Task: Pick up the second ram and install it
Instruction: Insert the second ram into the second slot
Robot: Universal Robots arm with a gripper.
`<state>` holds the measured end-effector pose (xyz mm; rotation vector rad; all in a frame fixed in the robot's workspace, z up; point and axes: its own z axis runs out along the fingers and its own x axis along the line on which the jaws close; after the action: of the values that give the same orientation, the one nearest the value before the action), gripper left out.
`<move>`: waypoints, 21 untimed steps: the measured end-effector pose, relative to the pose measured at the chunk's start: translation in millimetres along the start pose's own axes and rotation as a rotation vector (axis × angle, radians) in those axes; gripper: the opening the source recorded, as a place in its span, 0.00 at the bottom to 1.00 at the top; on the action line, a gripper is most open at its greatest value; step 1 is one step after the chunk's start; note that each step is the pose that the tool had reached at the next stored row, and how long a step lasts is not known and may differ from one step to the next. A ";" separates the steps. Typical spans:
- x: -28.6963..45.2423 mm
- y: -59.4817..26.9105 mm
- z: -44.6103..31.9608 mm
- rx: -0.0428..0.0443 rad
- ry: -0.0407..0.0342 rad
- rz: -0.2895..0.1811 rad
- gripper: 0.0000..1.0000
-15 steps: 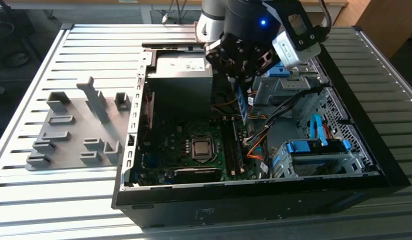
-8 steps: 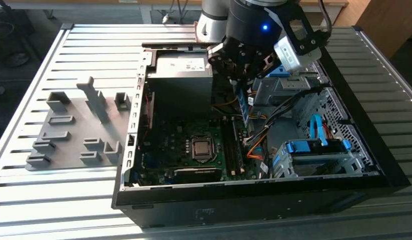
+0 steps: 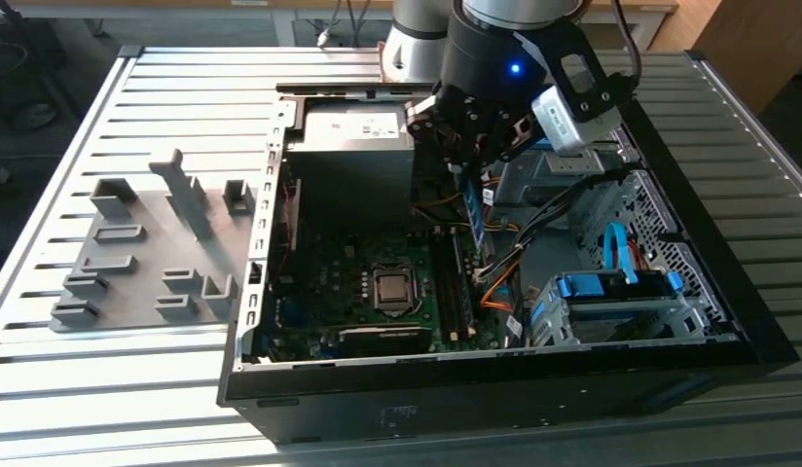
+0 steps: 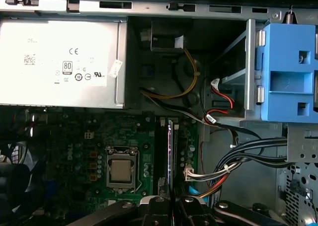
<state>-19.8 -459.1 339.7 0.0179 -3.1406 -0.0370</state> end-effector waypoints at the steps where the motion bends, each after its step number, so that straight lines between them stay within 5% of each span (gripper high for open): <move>1: -0.3 0.0 1.1 0.0000 0.0000 0.000 0.14; 21: -3.4 -0.6 25.5 -0.0036 0.0002 -0.003 0.14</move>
<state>-16.4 -459.1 314.2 0.0225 -3.1404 -0.0427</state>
